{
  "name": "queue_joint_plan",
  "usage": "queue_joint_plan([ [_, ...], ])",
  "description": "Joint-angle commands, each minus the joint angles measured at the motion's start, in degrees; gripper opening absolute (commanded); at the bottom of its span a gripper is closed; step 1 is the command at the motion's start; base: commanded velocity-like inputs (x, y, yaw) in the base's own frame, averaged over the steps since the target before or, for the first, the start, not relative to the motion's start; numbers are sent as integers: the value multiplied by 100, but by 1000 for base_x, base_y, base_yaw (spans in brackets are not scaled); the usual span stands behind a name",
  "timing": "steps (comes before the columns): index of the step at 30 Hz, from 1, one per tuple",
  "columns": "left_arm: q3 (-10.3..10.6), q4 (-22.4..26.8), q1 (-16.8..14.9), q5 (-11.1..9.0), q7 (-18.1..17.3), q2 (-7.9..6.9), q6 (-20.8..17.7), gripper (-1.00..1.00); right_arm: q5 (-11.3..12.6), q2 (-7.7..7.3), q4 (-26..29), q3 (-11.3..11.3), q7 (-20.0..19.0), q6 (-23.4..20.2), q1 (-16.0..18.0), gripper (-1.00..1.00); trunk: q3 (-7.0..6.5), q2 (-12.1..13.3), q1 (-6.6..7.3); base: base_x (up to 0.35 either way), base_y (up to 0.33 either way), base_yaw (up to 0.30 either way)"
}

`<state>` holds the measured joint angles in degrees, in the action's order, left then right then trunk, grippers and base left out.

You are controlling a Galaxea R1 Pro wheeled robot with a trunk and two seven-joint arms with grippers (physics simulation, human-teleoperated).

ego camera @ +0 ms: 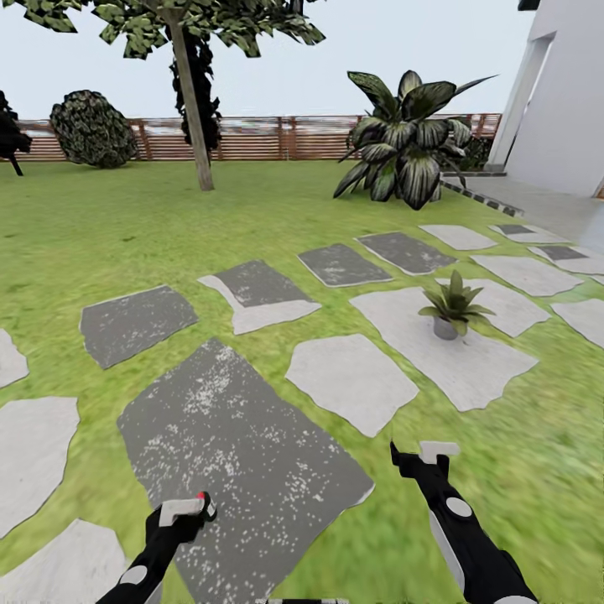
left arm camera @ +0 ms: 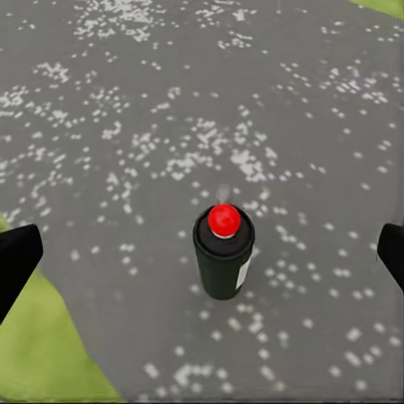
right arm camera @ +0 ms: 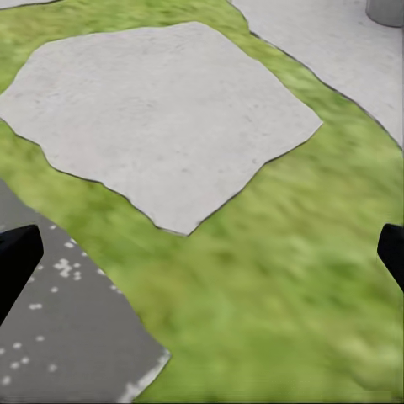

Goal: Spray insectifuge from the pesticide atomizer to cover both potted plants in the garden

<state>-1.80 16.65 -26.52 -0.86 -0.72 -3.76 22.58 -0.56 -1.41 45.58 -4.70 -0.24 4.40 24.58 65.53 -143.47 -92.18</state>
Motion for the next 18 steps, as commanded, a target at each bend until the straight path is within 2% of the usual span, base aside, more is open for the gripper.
queue_joint_plan([
  [1,-13,-6,-3,-9,-8,1,18,100,-6,1,-4,-4,-3,17,3,100,37,-3,-1,0,0,0],
  [9,-13,-34,-3,-19,3,5,31,100,-6,1,-4,-4,-3,21,3,100,287,-14,-22,0,0,0],
  [13,-30,-100,46,-46,57,14,411,100,-6,1,-6,-4,-3,23,3,100,412,-19,-32,0,0,0],
  [18,-38,-118,57,-54,62,15,483,100,-6,-2,-6,-4,-3,24,3,100,540,-26,-45,0,0,0],
])
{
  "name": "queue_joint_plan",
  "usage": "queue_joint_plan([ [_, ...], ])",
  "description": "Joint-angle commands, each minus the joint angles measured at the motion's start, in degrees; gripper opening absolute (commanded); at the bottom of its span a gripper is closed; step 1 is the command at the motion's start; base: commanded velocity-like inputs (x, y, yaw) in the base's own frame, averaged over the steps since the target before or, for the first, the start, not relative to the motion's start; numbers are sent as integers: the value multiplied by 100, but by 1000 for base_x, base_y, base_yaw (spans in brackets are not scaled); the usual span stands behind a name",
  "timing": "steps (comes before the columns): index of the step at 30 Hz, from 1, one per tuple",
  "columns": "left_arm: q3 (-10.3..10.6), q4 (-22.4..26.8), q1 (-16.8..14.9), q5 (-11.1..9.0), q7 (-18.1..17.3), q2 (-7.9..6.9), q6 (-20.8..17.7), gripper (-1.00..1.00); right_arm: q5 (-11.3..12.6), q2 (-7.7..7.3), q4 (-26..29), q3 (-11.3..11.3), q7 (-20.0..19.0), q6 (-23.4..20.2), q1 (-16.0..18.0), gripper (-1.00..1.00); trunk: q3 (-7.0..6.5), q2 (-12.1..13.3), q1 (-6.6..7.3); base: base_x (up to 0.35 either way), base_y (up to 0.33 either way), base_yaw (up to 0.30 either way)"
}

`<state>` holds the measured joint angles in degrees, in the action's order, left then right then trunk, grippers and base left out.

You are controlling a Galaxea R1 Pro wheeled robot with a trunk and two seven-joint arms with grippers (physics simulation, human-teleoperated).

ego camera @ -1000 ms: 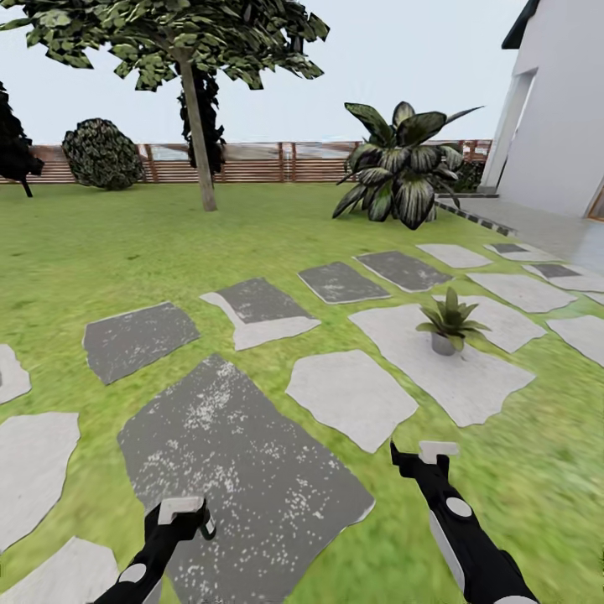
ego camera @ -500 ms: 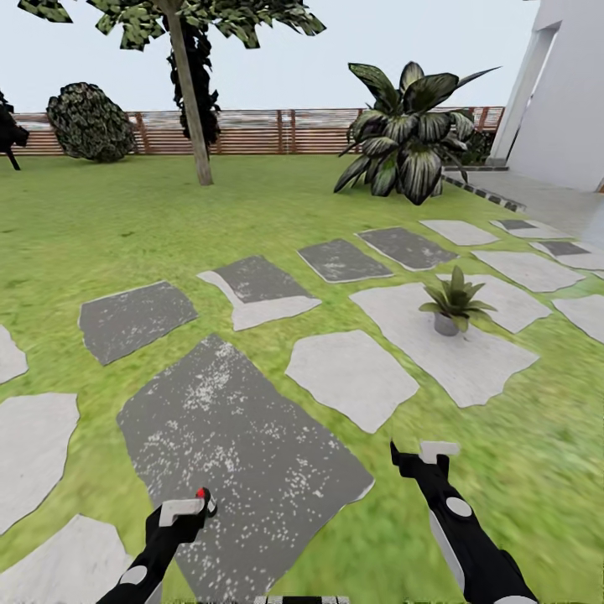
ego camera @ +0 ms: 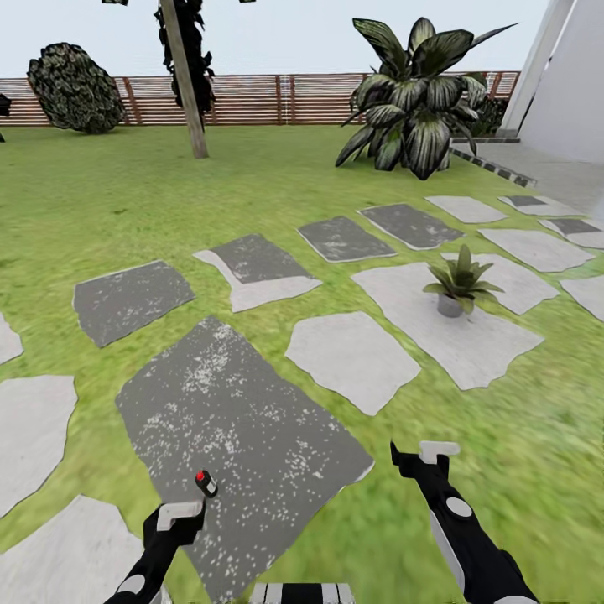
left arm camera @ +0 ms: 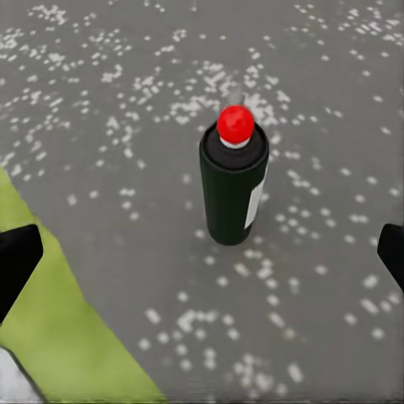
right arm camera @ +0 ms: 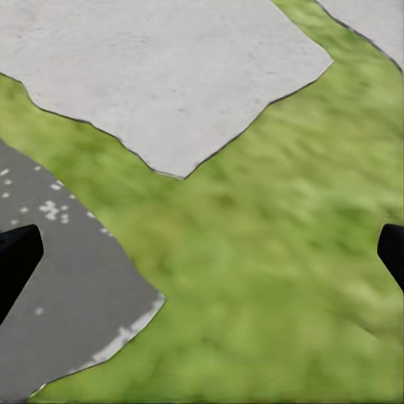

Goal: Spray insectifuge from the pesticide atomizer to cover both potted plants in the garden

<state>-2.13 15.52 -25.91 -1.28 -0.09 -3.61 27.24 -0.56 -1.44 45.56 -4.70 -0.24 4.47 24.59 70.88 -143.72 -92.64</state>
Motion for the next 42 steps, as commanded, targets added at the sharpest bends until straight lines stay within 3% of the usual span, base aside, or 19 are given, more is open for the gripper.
queue_joint_plan([
  [1,-6,-5,-2,-12,-1,1,21,100,-8,2,-3,-4,-3,18,2,100,28,-3,-1,0,0,0],
  [31,-6,-5,-1,-13,0,9,10,100,-15,1,-3,-4,4,15,2,100,694,-43,-78,0,0,0],
  [42,-6,-5,-1,-7,8,10,11,100,-15,3,-3,-4,6,14,2,100,694,-43,-78,14,-7,0],
])
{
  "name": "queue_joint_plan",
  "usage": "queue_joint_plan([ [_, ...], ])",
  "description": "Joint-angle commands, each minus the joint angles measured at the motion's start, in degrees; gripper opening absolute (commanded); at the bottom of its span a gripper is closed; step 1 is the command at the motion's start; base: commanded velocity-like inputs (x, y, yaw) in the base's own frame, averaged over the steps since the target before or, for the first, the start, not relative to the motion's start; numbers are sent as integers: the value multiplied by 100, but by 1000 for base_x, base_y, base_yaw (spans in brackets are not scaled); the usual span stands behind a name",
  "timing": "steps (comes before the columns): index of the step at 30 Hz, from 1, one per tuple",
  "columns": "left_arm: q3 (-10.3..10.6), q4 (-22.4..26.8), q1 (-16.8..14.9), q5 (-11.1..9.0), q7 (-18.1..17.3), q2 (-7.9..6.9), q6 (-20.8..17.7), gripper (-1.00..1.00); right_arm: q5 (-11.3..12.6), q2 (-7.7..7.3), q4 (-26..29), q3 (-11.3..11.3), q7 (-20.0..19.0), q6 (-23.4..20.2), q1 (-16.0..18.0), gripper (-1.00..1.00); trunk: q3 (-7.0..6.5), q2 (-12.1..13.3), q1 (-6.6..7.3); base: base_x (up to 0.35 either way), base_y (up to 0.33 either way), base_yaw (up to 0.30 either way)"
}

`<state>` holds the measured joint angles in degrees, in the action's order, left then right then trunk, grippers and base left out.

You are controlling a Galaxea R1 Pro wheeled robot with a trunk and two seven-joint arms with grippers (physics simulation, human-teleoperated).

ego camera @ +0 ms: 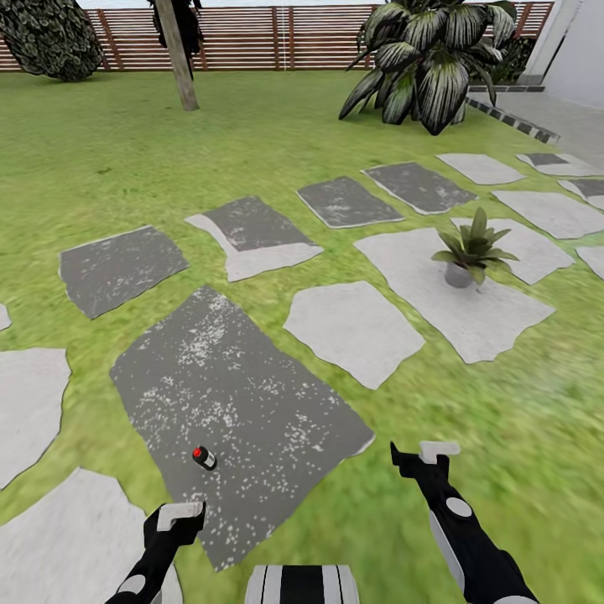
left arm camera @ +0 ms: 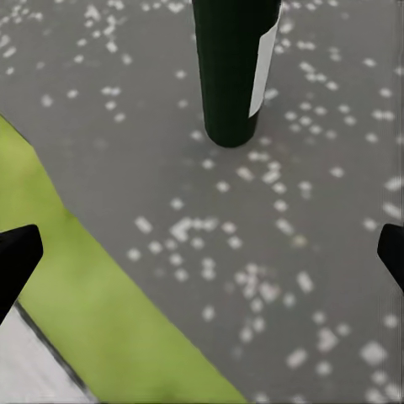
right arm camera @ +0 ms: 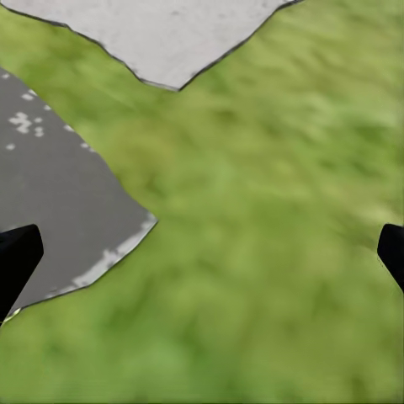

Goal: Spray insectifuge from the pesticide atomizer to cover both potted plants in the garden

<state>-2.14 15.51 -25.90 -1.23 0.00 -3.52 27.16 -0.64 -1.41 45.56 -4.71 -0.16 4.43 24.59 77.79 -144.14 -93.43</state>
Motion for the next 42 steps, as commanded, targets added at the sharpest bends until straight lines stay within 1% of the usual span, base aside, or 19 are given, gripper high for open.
queue_joint_plan([
  [1,-2,-5,-2,-6,-3,2,18,100,-7,1,-4,-4,-2,19,2,100,3,-1,0,144,-94,0],
  [9,2,-5,-2,-8,-9,1,31,100,-7,1,-4,-4,-2,18,2,100,3,-1,0,147,-99,0],
  [15,1,-5,-2,-14,-9,-1,35,100,-7,1,-5,-4,-2,15,3,100,3,-1,0,36,-8,0],
  [21,-5,-5,-2,-17,-9,-6,36,100,-7,1,-9,-4,-2,16,2,100,3,-1,0,209,-1,0],
  [28,-1,-6,-2,-17,-9,-3,50,100,-7,1,-12,-4,-2,18,2,100,3,-1,0,47,0,0],
  [34,-5,-6,-2,-17,-9,-7,54,100,-7,1,-12,-4,-2,16,2,100,3,-1,0,156,0,0],
  [42,-6,-5,-2,-22,-4,-17,56,100,-7,1,-13,-4,-2,17,2,100,3,-1,0,23,0,0],
])
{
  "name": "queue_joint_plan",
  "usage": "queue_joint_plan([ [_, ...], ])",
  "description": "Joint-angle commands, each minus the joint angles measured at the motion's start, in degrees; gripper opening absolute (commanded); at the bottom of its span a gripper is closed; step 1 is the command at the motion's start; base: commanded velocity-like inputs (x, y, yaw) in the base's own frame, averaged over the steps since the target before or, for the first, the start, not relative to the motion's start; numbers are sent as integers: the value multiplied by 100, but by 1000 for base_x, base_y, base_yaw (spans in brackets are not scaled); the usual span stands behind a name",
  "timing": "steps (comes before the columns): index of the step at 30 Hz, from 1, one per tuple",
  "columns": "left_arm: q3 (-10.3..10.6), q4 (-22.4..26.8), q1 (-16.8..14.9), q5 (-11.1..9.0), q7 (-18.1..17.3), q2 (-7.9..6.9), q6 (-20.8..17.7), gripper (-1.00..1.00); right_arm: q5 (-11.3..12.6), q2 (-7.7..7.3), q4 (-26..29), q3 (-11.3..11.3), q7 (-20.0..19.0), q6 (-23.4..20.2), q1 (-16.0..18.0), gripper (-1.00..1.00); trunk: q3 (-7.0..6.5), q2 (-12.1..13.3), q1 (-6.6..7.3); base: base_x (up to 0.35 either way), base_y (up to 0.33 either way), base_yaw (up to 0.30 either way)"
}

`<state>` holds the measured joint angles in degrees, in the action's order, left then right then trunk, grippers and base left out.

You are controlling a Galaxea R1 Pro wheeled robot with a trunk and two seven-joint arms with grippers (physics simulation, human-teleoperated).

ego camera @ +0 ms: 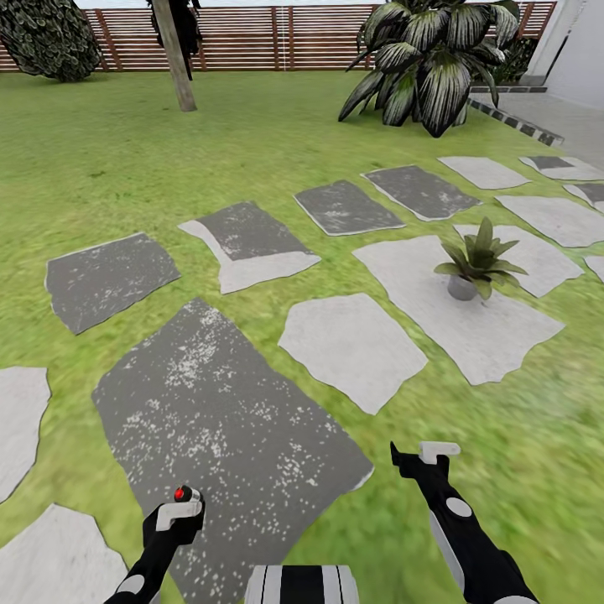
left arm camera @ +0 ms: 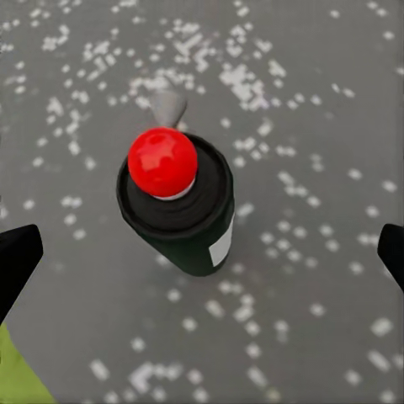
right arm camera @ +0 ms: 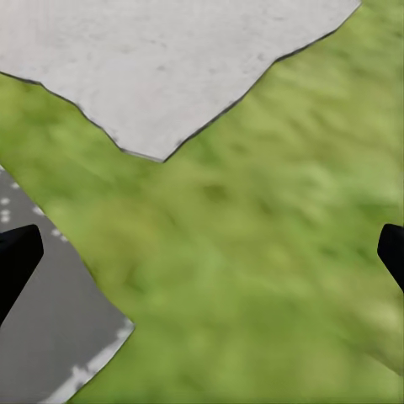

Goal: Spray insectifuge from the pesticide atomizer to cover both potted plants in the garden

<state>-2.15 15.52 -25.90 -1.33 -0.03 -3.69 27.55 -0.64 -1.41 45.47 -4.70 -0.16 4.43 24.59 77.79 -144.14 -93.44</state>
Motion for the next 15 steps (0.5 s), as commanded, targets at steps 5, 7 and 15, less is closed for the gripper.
queue_joint_plan([
  [5,-5,-5,-2,-16,-1,0,18,100,-7,1,-2,-4,3,17,2,100,7,-1,1,1,0,52],
  [7,-5,-9,-1,-16,-3,-8,24,100,-7,1,-1,-4,2,20,2,100,9,-1,1,0,0,103],
  [15,-35,0,1,-16,11,-22,24,100,-7,1,2,-4,0,22,2,100,11,-1,1,0,0,20],
])
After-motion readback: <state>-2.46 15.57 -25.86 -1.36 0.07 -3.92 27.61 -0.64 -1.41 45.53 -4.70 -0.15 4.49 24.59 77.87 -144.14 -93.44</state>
